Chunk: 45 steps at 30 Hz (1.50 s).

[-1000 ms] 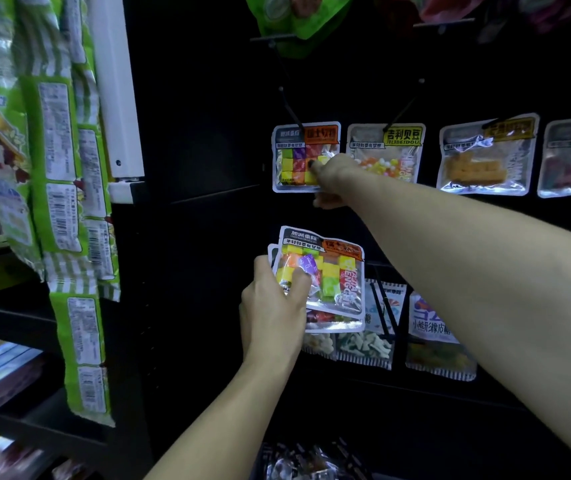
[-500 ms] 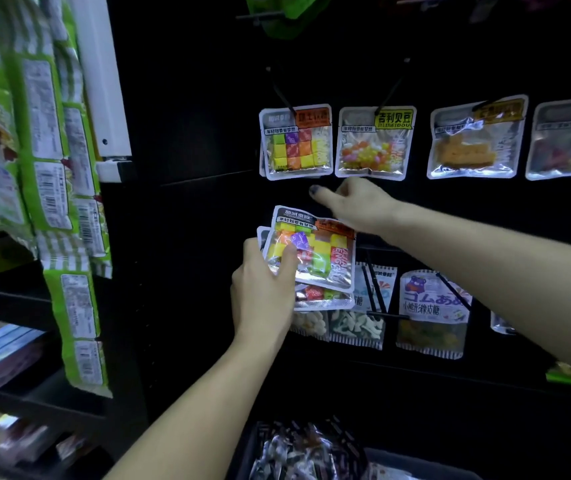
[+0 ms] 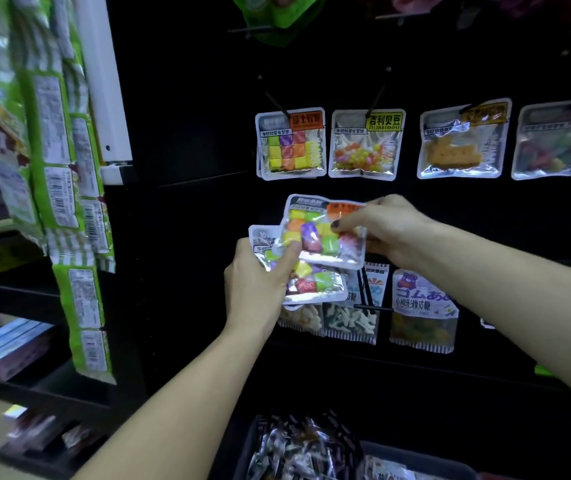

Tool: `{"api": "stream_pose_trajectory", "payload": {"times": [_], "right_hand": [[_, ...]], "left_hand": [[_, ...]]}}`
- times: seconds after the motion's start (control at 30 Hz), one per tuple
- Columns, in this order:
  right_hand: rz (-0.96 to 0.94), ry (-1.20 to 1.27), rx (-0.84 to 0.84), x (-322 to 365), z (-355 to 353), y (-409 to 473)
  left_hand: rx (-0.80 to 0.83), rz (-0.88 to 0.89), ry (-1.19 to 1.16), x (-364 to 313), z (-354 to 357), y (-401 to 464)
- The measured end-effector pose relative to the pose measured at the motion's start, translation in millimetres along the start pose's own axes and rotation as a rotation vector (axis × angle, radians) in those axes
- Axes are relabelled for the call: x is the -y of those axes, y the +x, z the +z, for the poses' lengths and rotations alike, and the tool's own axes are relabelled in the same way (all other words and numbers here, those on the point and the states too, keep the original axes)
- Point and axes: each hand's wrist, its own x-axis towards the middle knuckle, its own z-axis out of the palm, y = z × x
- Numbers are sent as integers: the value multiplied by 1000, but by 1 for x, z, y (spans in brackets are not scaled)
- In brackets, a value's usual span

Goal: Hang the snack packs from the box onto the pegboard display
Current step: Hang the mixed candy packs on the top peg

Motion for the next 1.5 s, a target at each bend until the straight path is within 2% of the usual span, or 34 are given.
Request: {"api": "stream_pose_trajectory", "payload": {"times": [0.07,0.23,0.33,0.47,0.67,1.03,1.2,1.5], "right_hand": [[-118,38,-45,11,-3,-2],[-581,-37,61,46,15,-24],[-685,42,97,68,32,-27],[-655,190,103,93,48,-18],[-532,276,64,103,61,-7],[-520,164,-6,99,64,5],[-507,143,-65,98,68,10],[-329,-28,-167,88,71,57]], "left_hand": [[-2,1,8,2,0,1],[-29,-10,45,5,3,2],[-22,-28,30,3,2,1],[-22,-51,18,5,3,0],[-6,-55,-1,3,3,-1],[34,-15,-34,-4,0,0],[24,60,-19,-15,-5,8],[-84,78,-153,-28,-23,26]]}}
